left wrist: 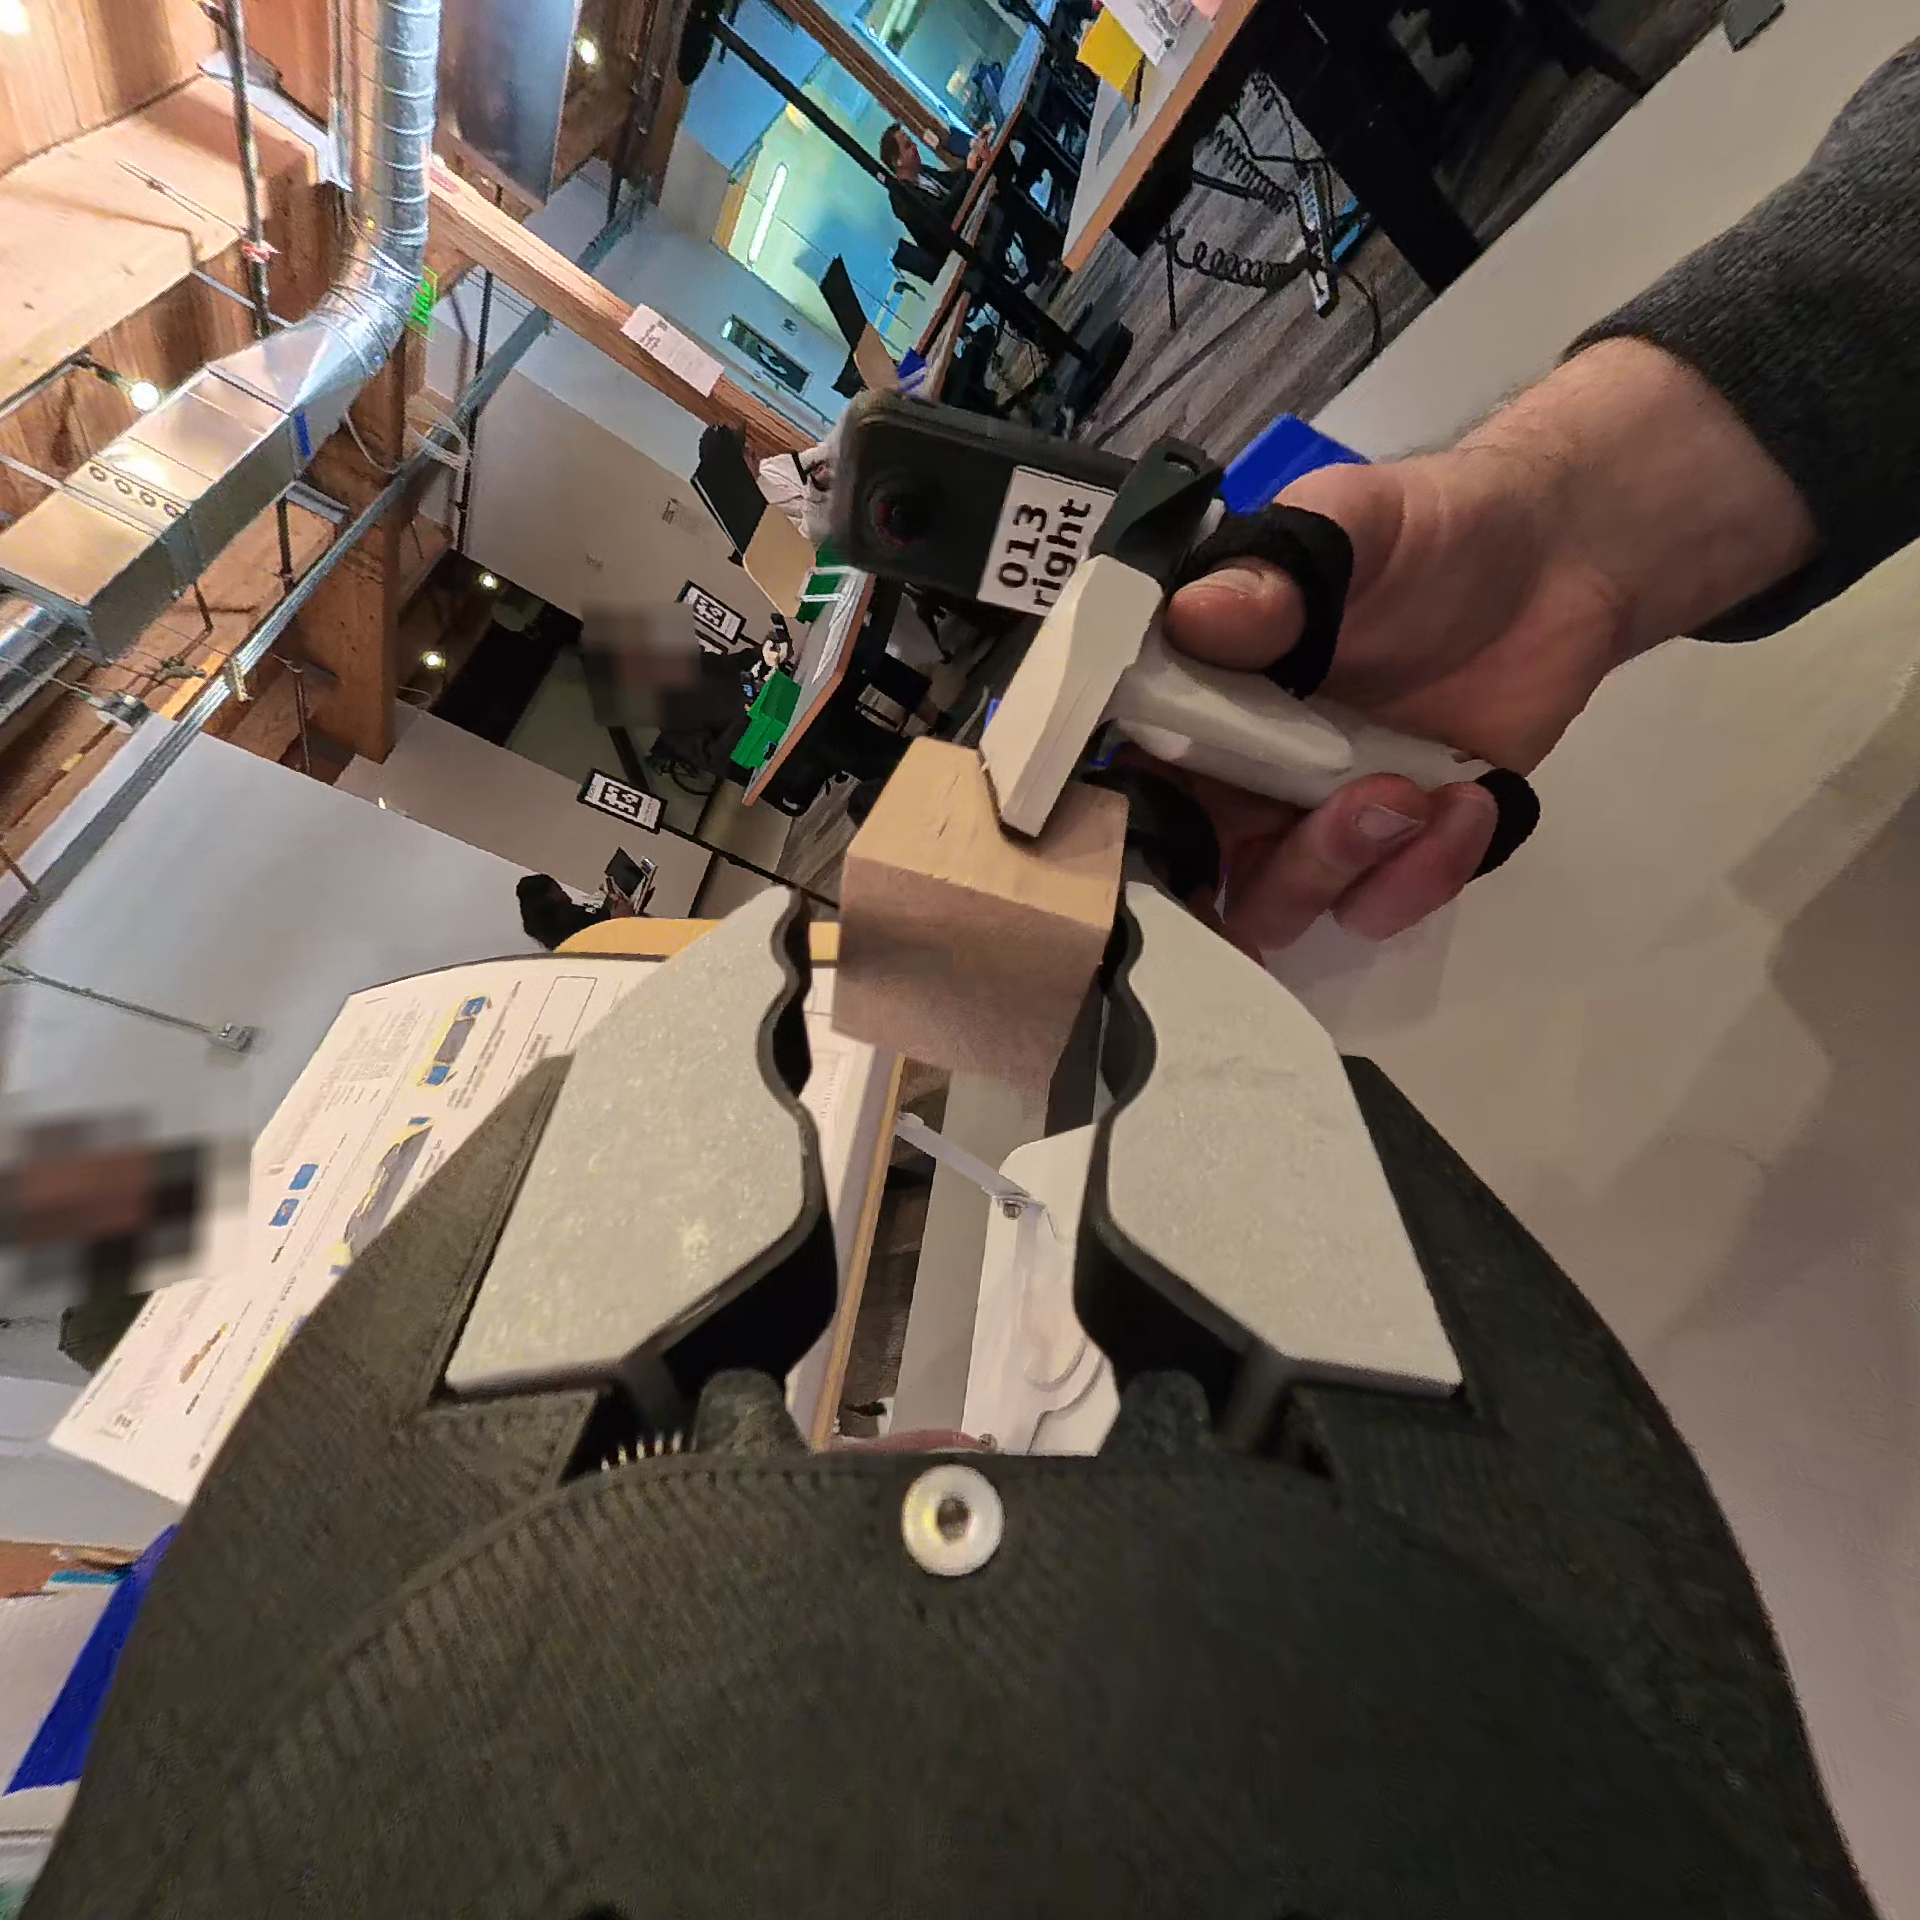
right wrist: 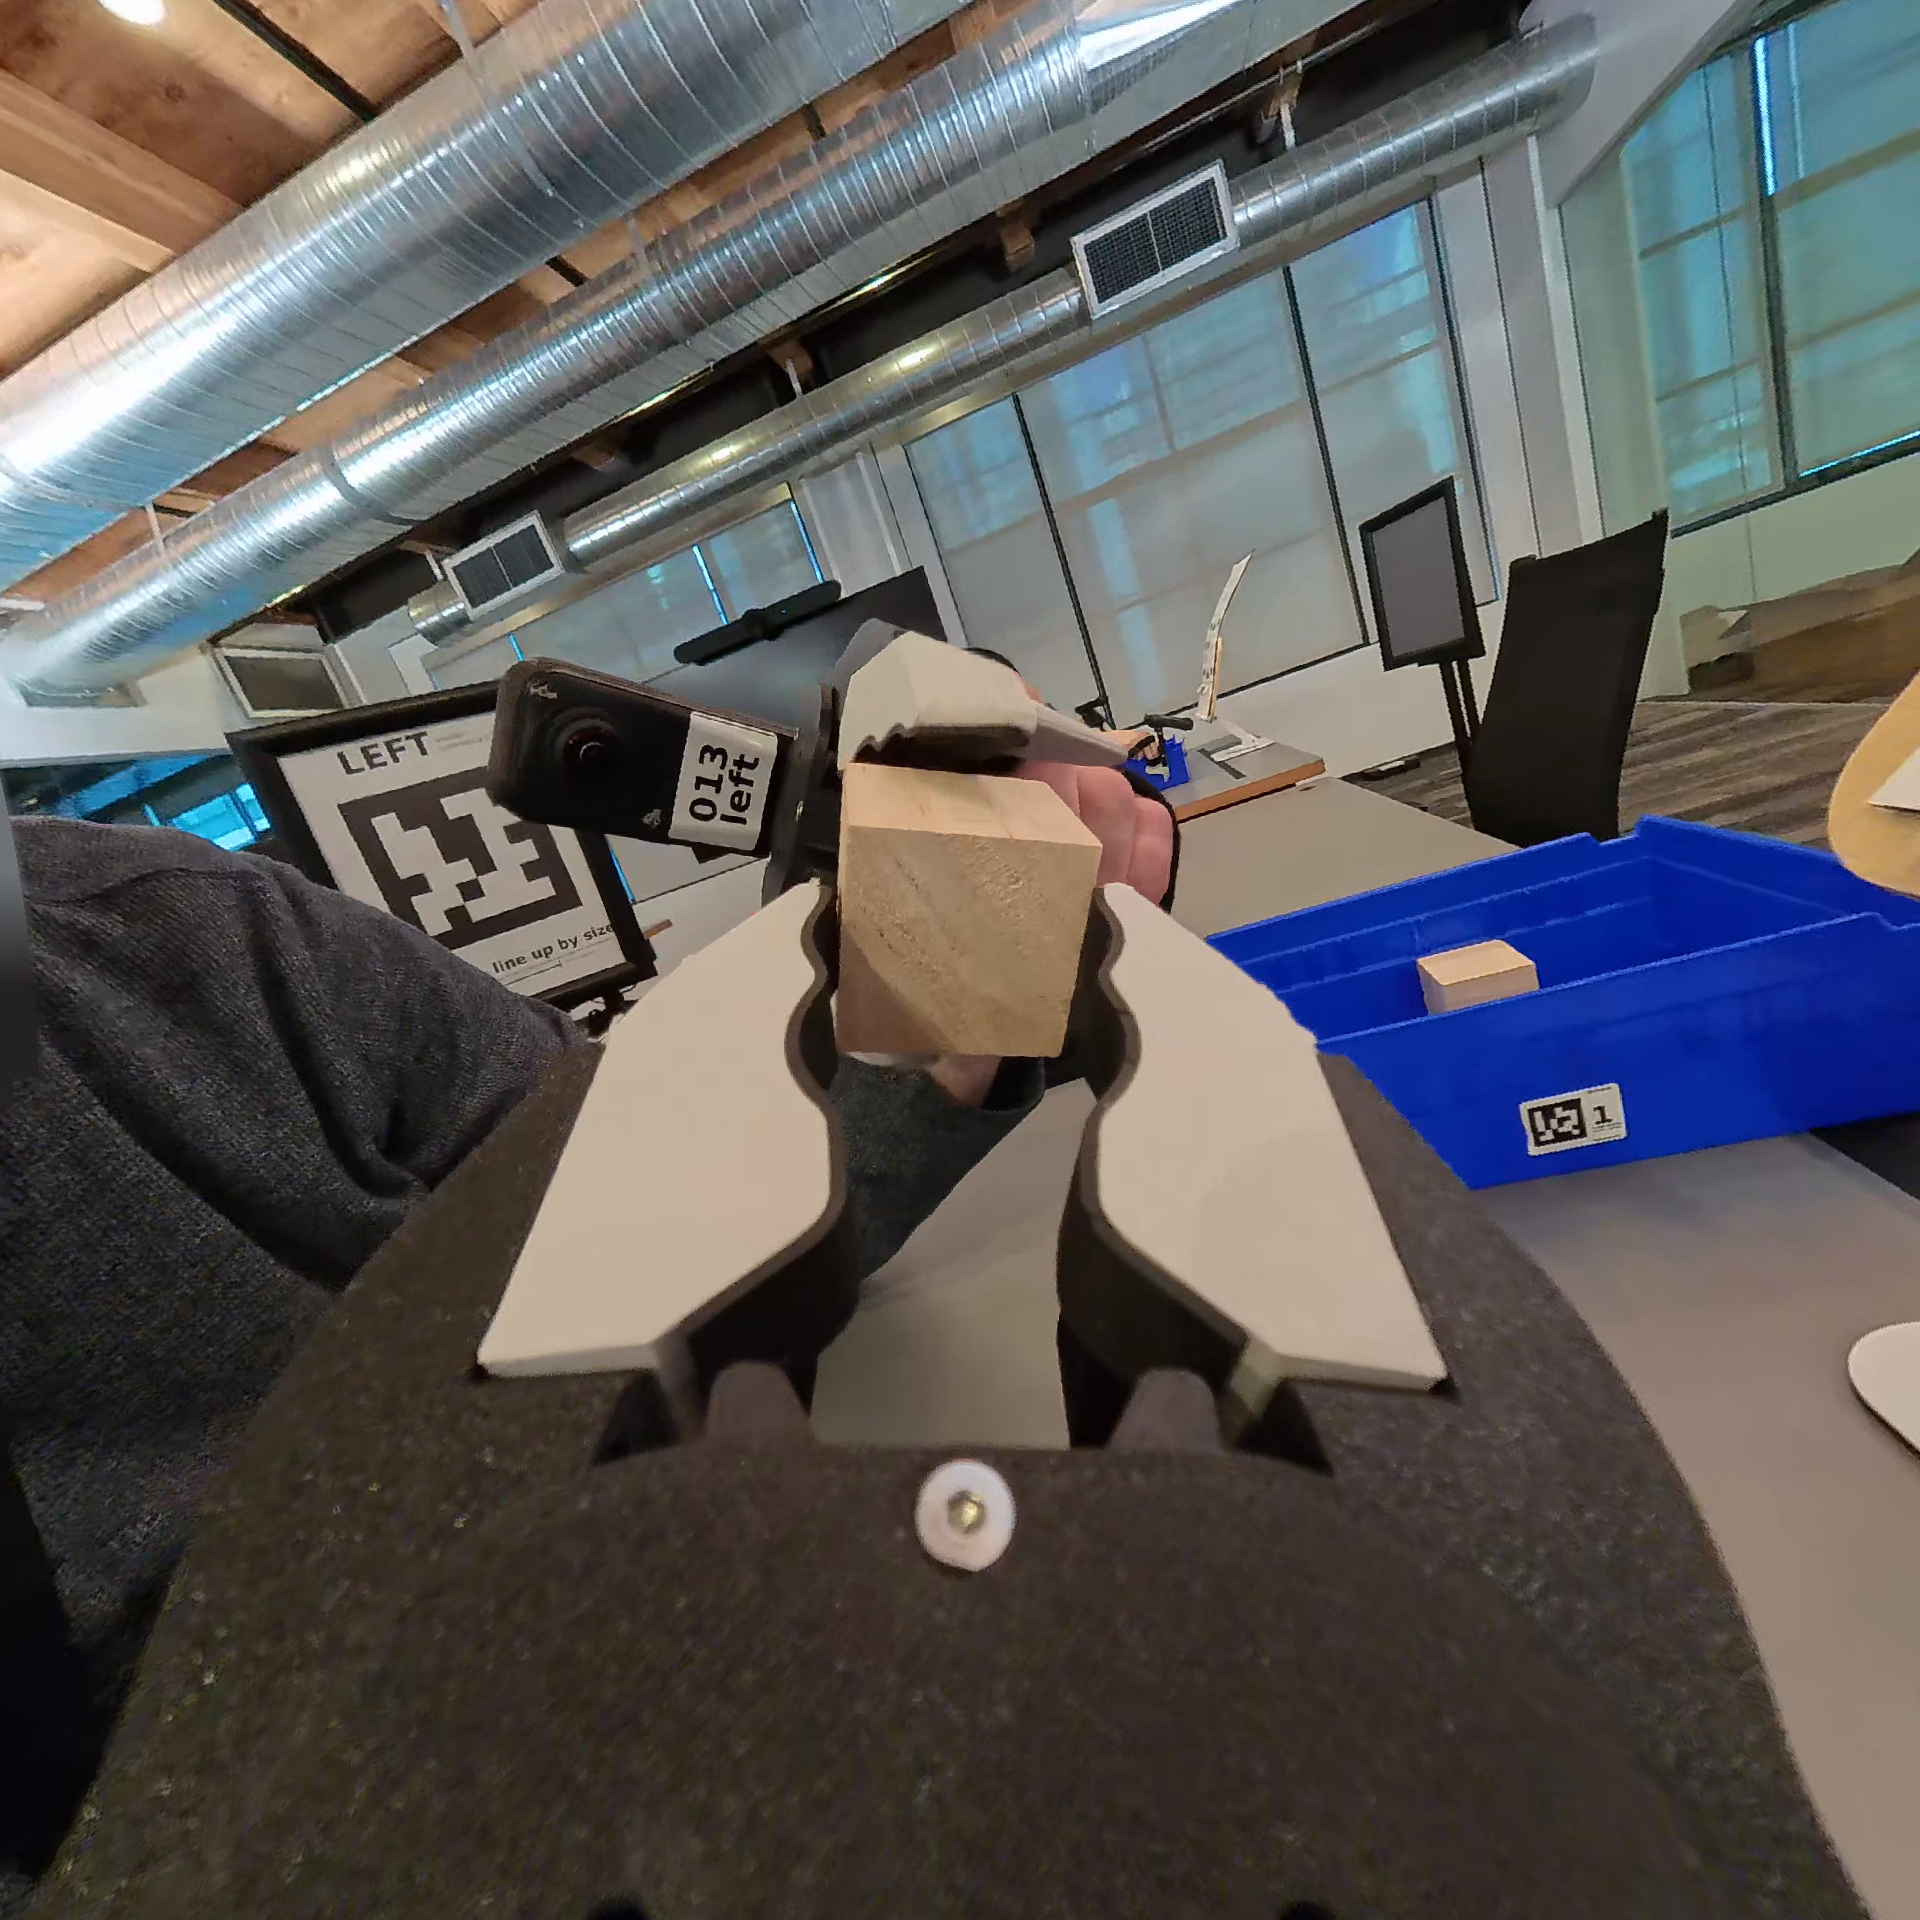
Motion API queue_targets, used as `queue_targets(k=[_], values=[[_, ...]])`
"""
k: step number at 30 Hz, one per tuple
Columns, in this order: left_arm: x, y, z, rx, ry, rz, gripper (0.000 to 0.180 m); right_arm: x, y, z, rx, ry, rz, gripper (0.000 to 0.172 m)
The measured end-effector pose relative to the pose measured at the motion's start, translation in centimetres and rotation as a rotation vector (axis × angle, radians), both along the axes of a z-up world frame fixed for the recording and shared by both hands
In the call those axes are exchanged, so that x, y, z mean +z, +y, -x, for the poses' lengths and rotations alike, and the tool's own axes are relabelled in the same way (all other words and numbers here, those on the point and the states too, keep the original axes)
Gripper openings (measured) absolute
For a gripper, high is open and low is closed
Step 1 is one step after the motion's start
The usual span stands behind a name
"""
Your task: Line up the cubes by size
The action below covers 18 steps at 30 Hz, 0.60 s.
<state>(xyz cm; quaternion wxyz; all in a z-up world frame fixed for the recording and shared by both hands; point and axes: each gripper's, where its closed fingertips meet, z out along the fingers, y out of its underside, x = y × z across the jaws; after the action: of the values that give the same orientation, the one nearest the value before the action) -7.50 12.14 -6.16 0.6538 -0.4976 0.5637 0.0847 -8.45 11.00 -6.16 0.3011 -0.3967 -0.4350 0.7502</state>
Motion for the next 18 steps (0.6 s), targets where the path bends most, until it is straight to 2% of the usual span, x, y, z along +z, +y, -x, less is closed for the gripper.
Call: queue_targets(k=[1,5,9,12,18], values=[[0.4,-0.1,0.2,-0.004,-0.027,0.005,0.056,0.2,0.3,-0.1,-0.014,0.005,0.003,0.044],[1.0,0.0,1.3,-0.011,-0.109,0.070,0.055,0.5,1.1,-0.8,-0.068,0.009,-0.044,0.044],[-0.2,0.7,2.0,-0.008,-0.112,0.144,0.035,0.6,2.1,-1.5,-0.160,-0.023,-0.167,0.044],[-0.6,1.3,2.7,0.001,-0.154,0.216,0.033,1.0,3.0,-2.5,-0.217,-0.032,-0.237,0.044],[-1.6,3.0,4.2,0.025,-0.251,0.315,0.009,1.9,5.5,-5.1,-0.351,-0.060,-0.350,0.044]])
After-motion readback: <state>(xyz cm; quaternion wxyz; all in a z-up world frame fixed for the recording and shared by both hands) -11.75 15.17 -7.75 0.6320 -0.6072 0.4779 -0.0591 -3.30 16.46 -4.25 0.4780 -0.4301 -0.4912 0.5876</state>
